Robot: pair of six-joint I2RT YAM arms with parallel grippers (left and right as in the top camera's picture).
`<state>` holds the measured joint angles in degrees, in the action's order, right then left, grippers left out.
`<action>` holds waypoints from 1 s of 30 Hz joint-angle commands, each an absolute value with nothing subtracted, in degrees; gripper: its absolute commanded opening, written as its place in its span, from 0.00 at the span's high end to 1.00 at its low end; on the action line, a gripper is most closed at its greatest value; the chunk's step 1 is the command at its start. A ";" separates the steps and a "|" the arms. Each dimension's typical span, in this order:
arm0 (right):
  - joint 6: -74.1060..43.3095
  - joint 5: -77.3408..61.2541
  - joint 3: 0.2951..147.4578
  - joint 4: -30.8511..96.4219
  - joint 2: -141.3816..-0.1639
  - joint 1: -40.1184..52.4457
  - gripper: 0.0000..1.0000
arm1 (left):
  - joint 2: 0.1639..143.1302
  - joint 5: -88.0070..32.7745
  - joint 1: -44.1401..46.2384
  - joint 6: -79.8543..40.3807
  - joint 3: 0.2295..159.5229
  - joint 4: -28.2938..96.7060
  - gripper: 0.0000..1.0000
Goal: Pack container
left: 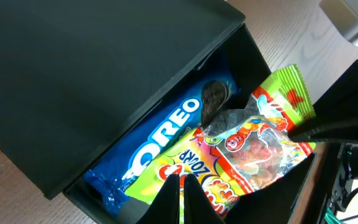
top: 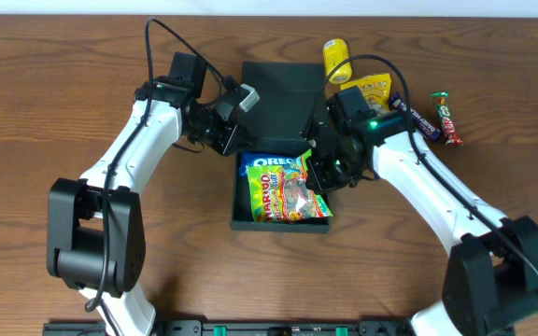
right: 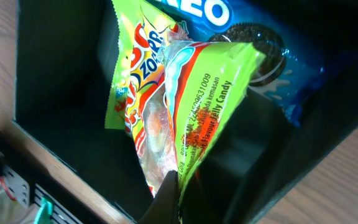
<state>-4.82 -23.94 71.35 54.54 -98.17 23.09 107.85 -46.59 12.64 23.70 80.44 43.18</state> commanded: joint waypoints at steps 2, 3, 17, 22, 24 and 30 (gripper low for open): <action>-9.32 -24.84 70.81 54.50 -98.17 25.30 0.99 | 108.18 -47.68 12.78 23.07 81.28 42.92 0.94; -9.47 -24.84 70.81 54.52 -98.43 25.76 0.99 | 108.18 -47.68 12.78 23.07 81.28 42.83 0.94; -16.73 -17.76 70.81 56.03 -103.00 28.45 0.99 | 108.18 -47.68 12.78 23.07 81.28 42.78 0.94; -16.47 -15.62 73.06 56.53 -102.91 27.75 0.48 | 108.18 -47.66 12.78 23.07 81.28 42.76 0.94; -15.77 -15.62 75.68 57.06 -102.41 27.51 0.43 | 108.18 -47.66 12.78 23.09 81.28 42.76 0.95; -13.96 -12.08 86.48 62.81 -101.25 27.35 0.35 | 108.18 -47.66 12.78 23.09 81.28 42.74 0.94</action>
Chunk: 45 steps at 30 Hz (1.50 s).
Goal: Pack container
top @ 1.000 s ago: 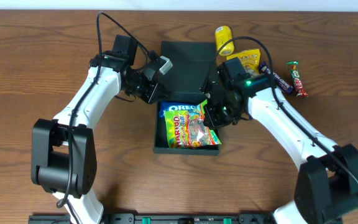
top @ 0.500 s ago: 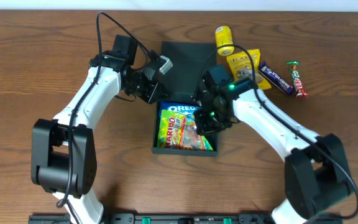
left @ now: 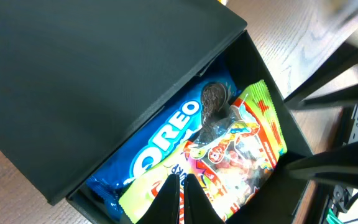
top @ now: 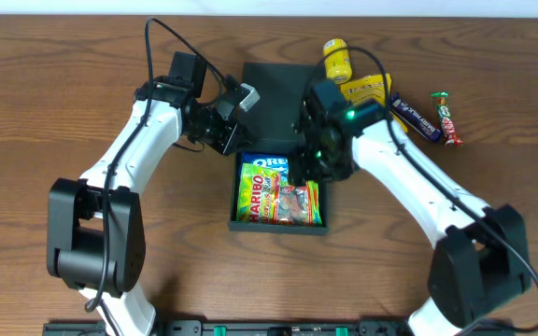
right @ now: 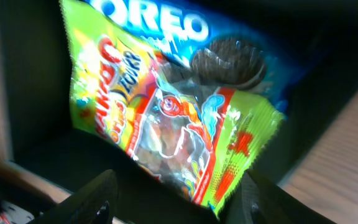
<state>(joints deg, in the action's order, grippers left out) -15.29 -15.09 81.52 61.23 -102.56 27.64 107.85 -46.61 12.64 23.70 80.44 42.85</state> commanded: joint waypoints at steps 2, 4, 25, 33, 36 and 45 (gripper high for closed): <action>-11.88 -12.03 88.71 63.64 -101.23 27.49 0.57 | 108.18 -47.66 12.78 23.07 81.28 42.65 0.94; -11.51 -11.99 88.64 63.35 -101.27 27.99 0.92 | 108.20 -47.66 12.78 23.07 81.28 42.44 0.94; -13.69 -10.22 66.28 41.04 -105.16 28.95 0.98 | 108.18 -47.66 12.75 20.10 81.28 39.09 0.94; -13.19 -9.76 66.28 40.86 -107.81 28.91 0.99 | 108.18 -47.66 12.78 20.10 81.28 38.94 0.94; -13.04 -9.61 67.16 41.41 -107.74 28.77 0.99 | 108.18 -47.66 12.78 20.10 81.28 38.79 0.94; -12.16 -5.10 78.41 52.40 -105.32 28.05 0.99 | 108.18 -47.66 12.75 20.10 81.28 38.24 0.94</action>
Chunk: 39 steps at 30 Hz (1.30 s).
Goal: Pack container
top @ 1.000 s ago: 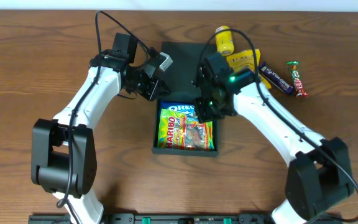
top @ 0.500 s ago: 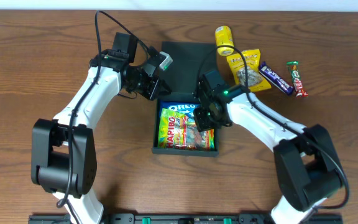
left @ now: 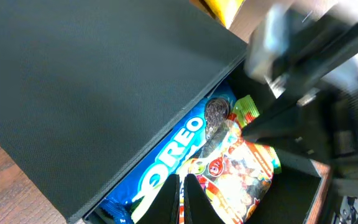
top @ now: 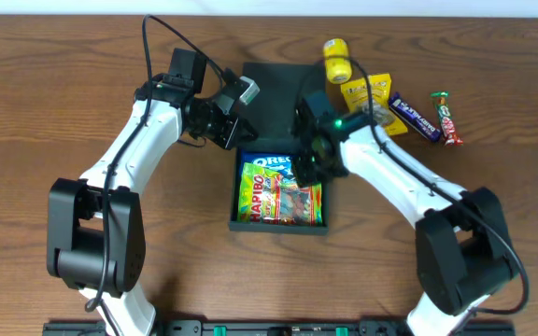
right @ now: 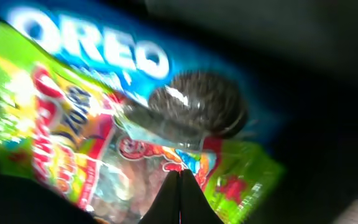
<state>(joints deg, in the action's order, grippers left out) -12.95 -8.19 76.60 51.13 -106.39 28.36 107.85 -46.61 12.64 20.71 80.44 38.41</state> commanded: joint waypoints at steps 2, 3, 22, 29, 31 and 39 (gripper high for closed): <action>-11.46 -5.10 77.95 53.19 -105.51 28.16 0.99 | 108.18 -47.66 12.75 20.10 81.28 38.26 0.94; -11.51 -5.13 77.47 53.41 -105.73 28.21 0.99 | 108.18 -47.66 12.75 20.10 81.28 38.26 0.94; -13.02 -1.19 72.20 47.70 -112.01 28.53 0.99 | 108.18 -47.66 12.75 19.20 81.28 37.34 0.94; -12.97 -1.34 77.82 51.75 -109.78 28.51 0.99 | 108.18 -47.66 12.75 18.81 81.30 36.88 0.94; -12.08 -2.31 81.30 52.90 -107.72 28.47 0.99 | 108.18 -47.66 12.75 18.06 81.30 36.51 0.94; 1.58 -15.29 85.58 48.21 -100.92 26.17 0.99 | 108.18 -47.64 12.75 15.75 81.30 35.00 0.94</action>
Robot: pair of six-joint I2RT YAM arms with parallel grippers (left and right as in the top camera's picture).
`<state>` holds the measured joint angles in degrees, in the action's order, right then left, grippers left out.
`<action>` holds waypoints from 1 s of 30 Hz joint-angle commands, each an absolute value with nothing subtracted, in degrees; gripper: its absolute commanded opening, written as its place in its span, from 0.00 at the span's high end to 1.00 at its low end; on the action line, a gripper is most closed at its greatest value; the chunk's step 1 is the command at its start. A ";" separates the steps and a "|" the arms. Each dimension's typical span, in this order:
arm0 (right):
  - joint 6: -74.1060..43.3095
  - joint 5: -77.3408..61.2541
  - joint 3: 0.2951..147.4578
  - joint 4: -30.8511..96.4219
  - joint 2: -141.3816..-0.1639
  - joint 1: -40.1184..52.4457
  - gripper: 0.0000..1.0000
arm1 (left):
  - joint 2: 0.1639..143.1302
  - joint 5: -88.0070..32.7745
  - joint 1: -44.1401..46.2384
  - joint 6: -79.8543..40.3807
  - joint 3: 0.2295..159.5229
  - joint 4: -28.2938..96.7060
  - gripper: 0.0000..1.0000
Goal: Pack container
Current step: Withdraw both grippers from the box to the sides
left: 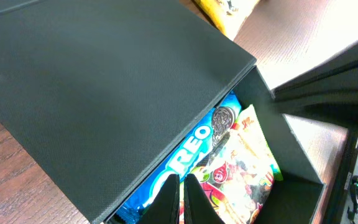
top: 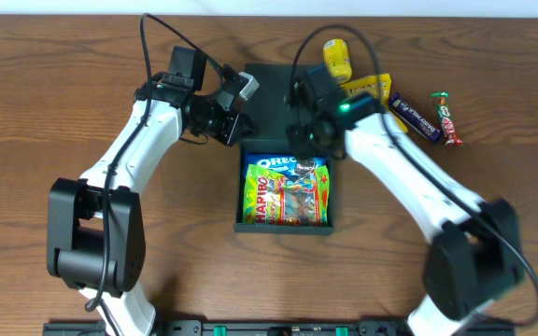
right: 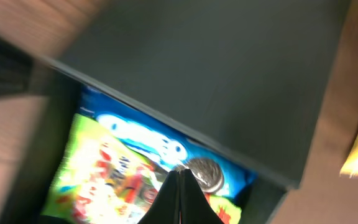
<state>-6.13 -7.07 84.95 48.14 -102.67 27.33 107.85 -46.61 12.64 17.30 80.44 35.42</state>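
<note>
An open black box point(top: 332, 191) holds a blue Oreo pack point(top: 283, 164) with a green Haribo bag point(top: 286, 198) lying flat on top of it. The box's black lid point(top: 274, 89) lies just behind. My left gripper point(top: 234, 133) is shut at the box's back left corner; its fingers point(left: 172, 200) hover over the Oreo pack point(left: 188, 152) and the bag point(left: 244, 171). My right gripper point(top: 304, 147) is shut and empty above the back of the box, its fingers point(right: 174, 194) over the Oreo pack point(right: 148, 140).
Behind and to the right of the lid stand a yellow can point(top: 336, 58) and a yellow packet point(top: 367, 89). Two candy bars point(top: 417, 117) point(top: 446, 117) lie further right on the wooden table point(top: 82, 271).
My right gripper was down close on the Haribo bag; now it is higher and further back, by the lid's edge, still shut. The bag lies flat. My left gripper barely moved.
My right gripper first held the Haribo bag, tilted at the box's right side. Then it was open and the bag lay on the Oreo pack. Later it was shut right against the bag, and now it is away from it. The left gripper stayed shut at the back corner.
</note>
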 commanded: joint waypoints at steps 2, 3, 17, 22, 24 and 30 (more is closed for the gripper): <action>4.16 -20.18 84.77 48.64 -101.45 25.91 0.99 | 108.18 -47.64 12.75 15.00 81.30 34.33 0.94; 4.97 -21.65 84.12 48.66 -101.93 25.96 0.99 | 108.18 -47.62 12.75 14.83 81.30 33.93 0.94; 7.44 -27.27 78.59 45.21 -112.57 30.81 0.99 | 104.57 -46.15 5.21 11.51 81.76 30.79 0.94; 7.38 -27.24 78.59 43.83 -116.05 32.29 0.99 | 102.54 -46.17 1.98 11.53 81.76 31.44 0.94; 7.35 -27.24 78.61 43.62 -117.60 32.64 0.99 | 102.32 -46.17 1.80 11.55 81.76 31.48 0.94; 7.35 -27.27 78.59 43.64 -122.78 33.80 0.99 | 102.32 -46.17 1.89 11.55 81.76 31.46 0.94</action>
